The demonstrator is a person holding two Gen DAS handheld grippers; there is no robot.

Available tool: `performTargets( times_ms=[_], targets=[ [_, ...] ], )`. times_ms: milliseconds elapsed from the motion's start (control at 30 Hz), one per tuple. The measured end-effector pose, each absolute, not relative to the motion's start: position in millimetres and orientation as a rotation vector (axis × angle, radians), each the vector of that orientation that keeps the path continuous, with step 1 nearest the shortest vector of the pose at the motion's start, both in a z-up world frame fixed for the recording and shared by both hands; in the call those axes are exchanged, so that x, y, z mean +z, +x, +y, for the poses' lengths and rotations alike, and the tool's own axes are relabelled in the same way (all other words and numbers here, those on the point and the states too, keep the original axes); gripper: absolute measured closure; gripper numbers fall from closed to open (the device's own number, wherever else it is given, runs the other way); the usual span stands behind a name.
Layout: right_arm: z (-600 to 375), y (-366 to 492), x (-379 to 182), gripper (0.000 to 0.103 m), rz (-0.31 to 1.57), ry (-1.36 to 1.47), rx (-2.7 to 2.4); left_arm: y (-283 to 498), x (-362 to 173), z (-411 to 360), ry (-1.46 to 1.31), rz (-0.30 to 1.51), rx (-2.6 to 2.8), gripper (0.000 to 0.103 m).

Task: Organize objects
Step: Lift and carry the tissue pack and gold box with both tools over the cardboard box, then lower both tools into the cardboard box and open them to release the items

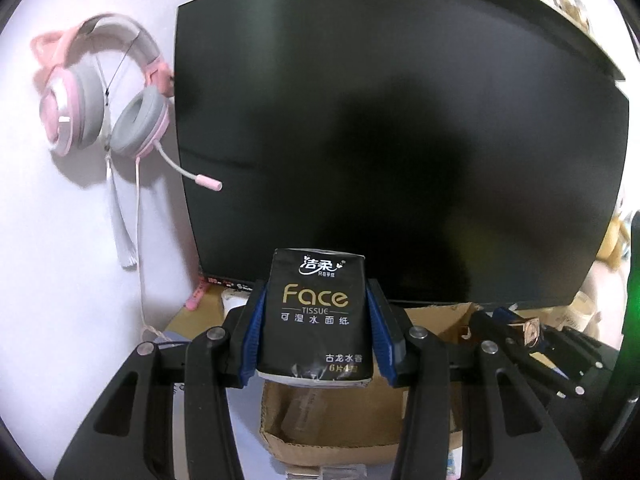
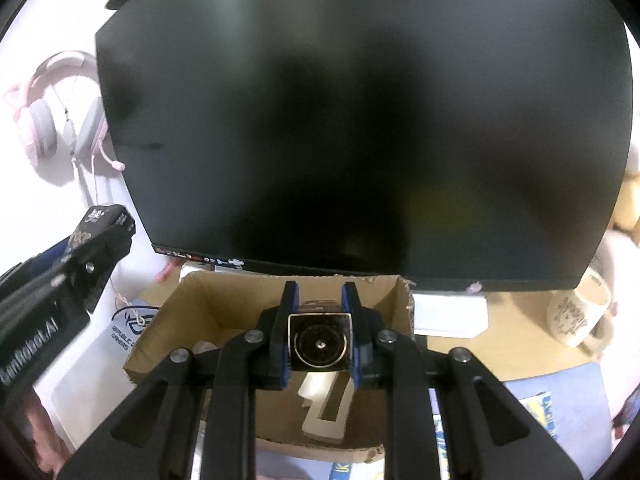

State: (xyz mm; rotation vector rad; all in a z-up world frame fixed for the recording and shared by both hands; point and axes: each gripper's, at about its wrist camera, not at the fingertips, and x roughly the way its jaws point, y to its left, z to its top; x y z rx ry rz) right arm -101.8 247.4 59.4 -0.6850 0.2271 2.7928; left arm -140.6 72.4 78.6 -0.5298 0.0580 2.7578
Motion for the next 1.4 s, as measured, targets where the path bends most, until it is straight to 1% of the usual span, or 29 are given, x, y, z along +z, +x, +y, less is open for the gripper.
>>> performTargets(
  times_ms=[167, 333, 533, 733, 900, 1133, 1233, 1300, 1400],
  targets=[
    [250, -106, 54, 0.080, 0.243, -0.716, 2.776, -146, 72, 77, -0.578, 0.041, 2.753, 0.058],
    [251, -103, 55, 0.080, 0.208, -0.714, 2.743, -150, 67, 82, -0.583, 0.083, 2.763, 0.058],
    [259, -104, 52, 0.080, 0.204, -0.732, 2.725, -157, 63, 81, -0.617, 0.040, 2.731, 0.058],
    [266, -111, 41, 0.080, 0.230, -0.819, 2.684, -168, 51, 92, -0.673, 0.041, 2.689, 0.058],
    [267, -118, 30, 0.080, 0.208, -0.888, 2.667, -176, 40, 97, -0.731, 0.031, 2.678, 0.058],
    [263, -125, 23, 0.080, 0.171, -0.939, 2.657, -186, 28, 103, -0.790, 0.077, 2.676, 0.058],
    [263, -129, 19, 0.080, 0.163, -0.977, 2.623, -193, 19, 108, -0.844, 0.141, 2.745, 0.058],
    [261, -130, 17, 0.080, 0.120, -0.984, 2.602, -197, 15, 109, -0.870, 0.164, 2.736, 0.058],
    [259, -130, 16, 0.080, 0.095, -0.995, 2.610, -200, 11, 110, -0.892, 0.160, 2.713, 0.058]
  ],
)
